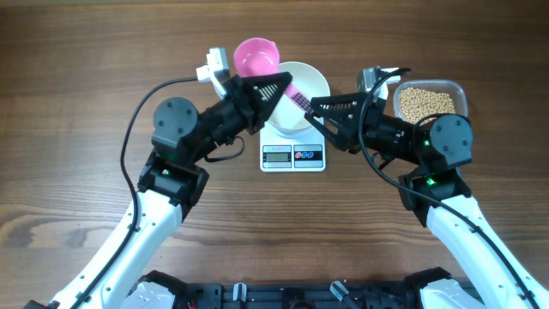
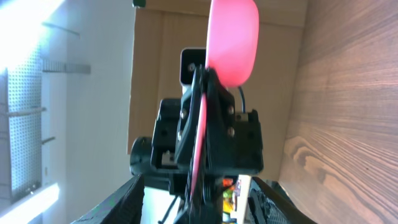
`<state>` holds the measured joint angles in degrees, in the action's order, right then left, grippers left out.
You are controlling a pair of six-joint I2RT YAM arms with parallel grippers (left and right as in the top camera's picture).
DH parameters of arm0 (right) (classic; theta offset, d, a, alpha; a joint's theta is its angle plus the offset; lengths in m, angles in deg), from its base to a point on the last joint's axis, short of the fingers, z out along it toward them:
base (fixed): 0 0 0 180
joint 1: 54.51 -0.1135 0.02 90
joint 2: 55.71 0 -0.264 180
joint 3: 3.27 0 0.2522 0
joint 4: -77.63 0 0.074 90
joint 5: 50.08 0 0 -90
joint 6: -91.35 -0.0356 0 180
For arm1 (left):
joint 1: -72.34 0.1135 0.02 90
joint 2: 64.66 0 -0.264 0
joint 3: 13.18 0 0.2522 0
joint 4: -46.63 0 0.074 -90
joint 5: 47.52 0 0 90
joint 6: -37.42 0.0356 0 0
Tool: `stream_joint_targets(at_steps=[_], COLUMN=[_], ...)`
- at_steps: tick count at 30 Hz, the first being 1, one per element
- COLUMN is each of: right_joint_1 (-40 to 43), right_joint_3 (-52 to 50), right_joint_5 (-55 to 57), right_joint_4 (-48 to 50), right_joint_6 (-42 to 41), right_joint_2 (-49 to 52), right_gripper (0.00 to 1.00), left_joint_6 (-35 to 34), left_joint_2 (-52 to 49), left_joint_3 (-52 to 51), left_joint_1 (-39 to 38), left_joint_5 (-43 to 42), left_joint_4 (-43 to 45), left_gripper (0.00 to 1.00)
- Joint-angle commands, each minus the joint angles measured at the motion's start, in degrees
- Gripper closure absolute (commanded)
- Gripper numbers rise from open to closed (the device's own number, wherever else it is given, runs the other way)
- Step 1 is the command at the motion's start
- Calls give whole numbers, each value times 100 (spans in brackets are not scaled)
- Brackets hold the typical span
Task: Scoop item into bowl and weigh 150g on scale
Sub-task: 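Grasp the scoop handle with the right gripper from the left gripper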
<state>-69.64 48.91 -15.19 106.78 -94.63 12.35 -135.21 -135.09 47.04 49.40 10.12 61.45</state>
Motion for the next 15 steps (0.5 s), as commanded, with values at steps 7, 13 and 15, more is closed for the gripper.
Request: stream_joint_targets(at_steps=[7,13,15], right_joint_1=[-33,-35,-35], right_joint_3=[74,72,72], right_joint_5=[411,538,531], right_joint_4=[26,-245,-409], right_joint_6=[-133,175,286], right_joint_2=[11,11,11], right_gripper=[57,67,67], left_joint_6=[-57,-55,-52], left_joint_2=[35,35,35], left_joint_3=[48,48,48], left_joint_1=[-422,-483,-525], left_joint_5=[721,905,964], left_joint_4=[-267,-269,-271], left_gripper=[96,96,96])
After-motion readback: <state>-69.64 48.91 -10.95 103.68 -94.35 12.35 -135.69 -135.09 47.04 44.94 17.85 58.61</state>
